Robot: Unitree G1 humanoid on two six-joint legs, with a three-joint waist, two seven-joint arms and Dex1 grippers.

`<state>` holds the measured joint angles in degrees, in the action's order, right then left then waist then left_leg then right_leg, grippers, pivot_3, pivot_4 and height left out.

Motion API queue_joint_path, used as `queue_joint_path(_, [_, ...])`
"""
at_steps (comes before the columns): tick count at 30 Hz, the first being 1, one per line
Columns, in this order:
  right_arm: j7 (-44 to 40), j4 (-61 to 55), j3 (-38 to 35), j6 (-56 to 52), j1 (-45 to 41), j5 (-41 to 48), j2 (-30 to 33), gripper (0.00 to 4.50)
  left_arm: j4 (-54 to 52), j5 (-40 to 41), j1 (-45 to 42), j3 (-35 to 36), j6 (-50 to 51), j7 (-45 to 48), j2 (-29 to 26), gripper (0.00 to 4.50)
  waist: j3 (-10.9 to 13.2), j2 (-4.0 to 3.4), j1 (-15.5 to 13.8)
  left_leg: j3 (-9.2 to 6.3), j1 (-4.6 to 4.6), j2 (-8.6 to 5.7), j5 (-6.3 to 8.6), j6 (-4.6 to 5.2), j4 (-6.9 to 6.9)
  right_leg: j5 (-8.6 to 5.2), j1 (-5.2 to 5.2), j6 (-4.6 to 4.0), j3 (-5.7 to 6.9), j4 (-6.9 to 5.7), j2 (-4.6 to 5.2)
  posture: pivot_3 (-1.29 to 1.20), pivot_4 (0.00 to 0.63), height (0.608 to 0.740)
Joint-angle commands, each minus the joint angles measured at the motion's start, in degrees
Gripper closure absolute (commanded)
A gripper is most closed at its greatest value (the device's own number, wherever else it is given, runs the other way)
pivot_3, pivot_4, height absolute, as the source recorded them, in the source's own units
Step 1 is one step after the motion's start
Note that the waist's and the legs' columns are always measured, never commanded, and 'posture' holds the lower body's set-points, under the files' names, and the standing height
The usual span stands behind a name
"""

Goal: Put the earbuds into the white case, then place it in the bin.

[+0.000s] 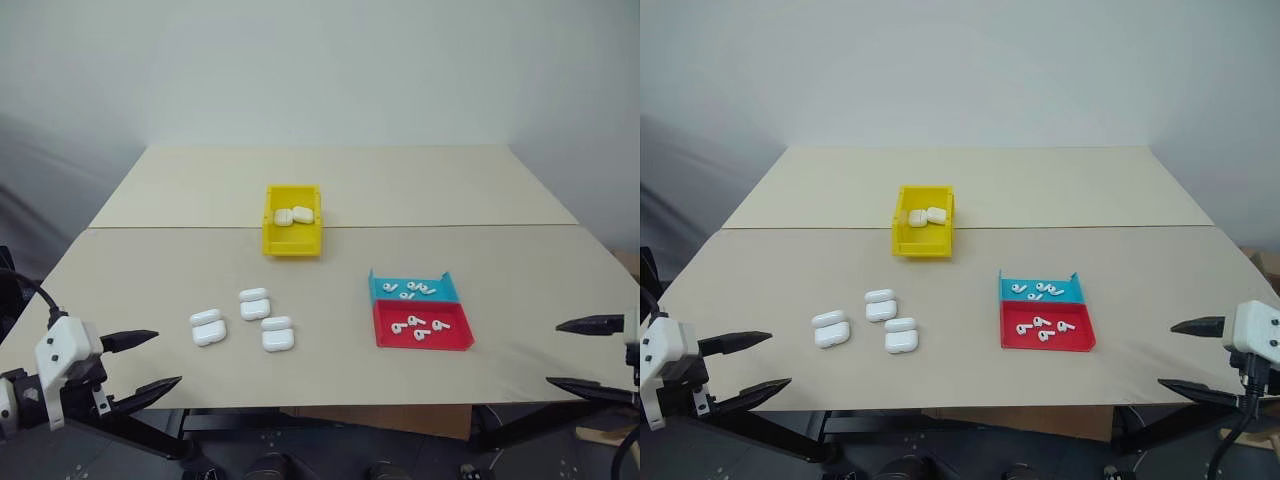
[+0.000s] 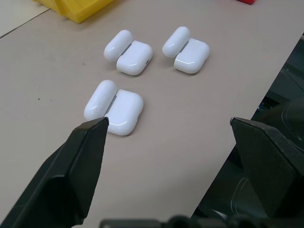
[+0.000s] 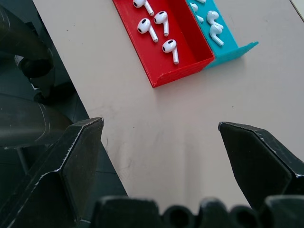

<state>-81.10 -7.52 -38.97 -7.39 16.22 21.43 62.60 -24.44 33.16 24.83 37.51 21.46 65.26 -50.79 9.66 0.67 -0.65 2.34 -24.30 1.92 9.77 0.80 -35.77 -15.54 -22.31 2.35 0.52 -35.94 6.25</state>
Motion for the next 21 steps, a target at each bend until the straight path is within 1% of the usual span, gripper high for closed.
queue_joint_path(1, [-0.4, -0.3, -1.0, 1.0, -0.8, 0.2, 1.2, 0.00, -1.9, 1.2, 0.7, 2.3, 1.2, 1.1, -1.2, 0.04, 0.0, 0.00, 0.0, 0.00, 0.00, 0.00, 0.00, 0.00, 0.00, 0.00, 0.00, 0.00, 0.00, 0.00, 0.00, 0.00, 0.150, 0.740])
queue_joint_path(4, [-0.4, -0.8, -1.0, 0.8, -1.0, 0.3, 1.3, 0.00, -3.1, 1.6, -0.8, 2.9, 2.3, -3.0, 0.4, 0.04, 0.0, 0.00, 0.0, 0.01, -0.01, 0.00, 0.00, 0.00, 0.01, 0.01, 0.00, -0.01, 0.00, 0.00, 0.00, 0.00, 0.150, 0.740])
queue_joint_path(10, [-0.2, -1.5, -0.7, 0.2, -1.6, 0.6, 1.4, 0.00, -5.0, 1.0, 0.0, 4.0, 3.1, -4.4, 0.7, 0.04, 0.0, 0.00, 0.1, 0.03, 0.00, 0.00, 0.00, 0.01, 0.00, 0.02, 0.02, -0.01, 0.00, -0.03, -0.03, 0.00, 0.150, 0.740])
queue_joint_path(13, [-0.1, -1.3, -0.2, 0.1, -2.3, 0.5, 1.6, 0.00, -8.8, -2.4, 0.5, 3.4, 5.0, -10.1, 1.3, 0.04, 0.0, 0.01, 0.0, 0.06, 0.00, 0.00, 0.00, 0.01, -0.01, 0.03, 0.03, -0.01, -0.02, -0.02, -0.02, 0.00, 0.150, 0.740])
queue_joint_path(14, [-0.1, -0.9, 0.2, 0.1, -2.8, 0.5, 1.8, 0.00, -11.2, -2.5, 0.4, 3.3, 8.8, -13.0, 0.7, 0.04, 0.0, 0.03, 0.0, 0.06, 0.00, 0.00, 0.00, 0.01, -0.02, 0.03, 0.03, 0.00, -0.02, -0.03, -0.02, 0.00, 0.150, 0.740])
queue_joint_path(15, [-0.1, -0.6, 0.5, 0.1, -3.2, 0.5, 2.0, 0.00, -13.6, -0.7, 0.2, 3.9, 12.9, -15.3, 0.4, 0.04, 0.0, 0.04, 0.0, 0.06, 0.01, 0.00, -0.01, 0.01, -0.02, 0.04, 0.03, 0.00, -0.02, -0.02, -0.03, 0.00, 0.150, 0.740])
queue_joint_path(18, [0.6, 0.0, 1.7, -0.5, -5.5, 0.9, 2.9, 0.00, -22.0, 6.9, -0.2, 7.3, 20.5, -21.5, 2.9, 0.04, 0.0, 0.07, 0.0, 0.06, 0.00, 0.01, -0.01, 0.01, -0.09, 0.13, 0.05, 0.02, -0.03, -0.05, -0.06, 0.00, 0.150, 0.740])
queue_joint_path(21, [0.1, -1.2, 1.2, -2.3, -5.8, 2.2, 2.8, 0.00, -28.9, 12.0, -1.4, 7.7, 29.8, -31.7, 4.3, 0.04, 0.0, 0.09, 0.0, 0.07, 0.01, 0.01, -0.01, 0.02, -0.11, 0.20, 0.09, 0.06, -0.08, -0.06, -0.05, 0.00, 0.150, 0.740])
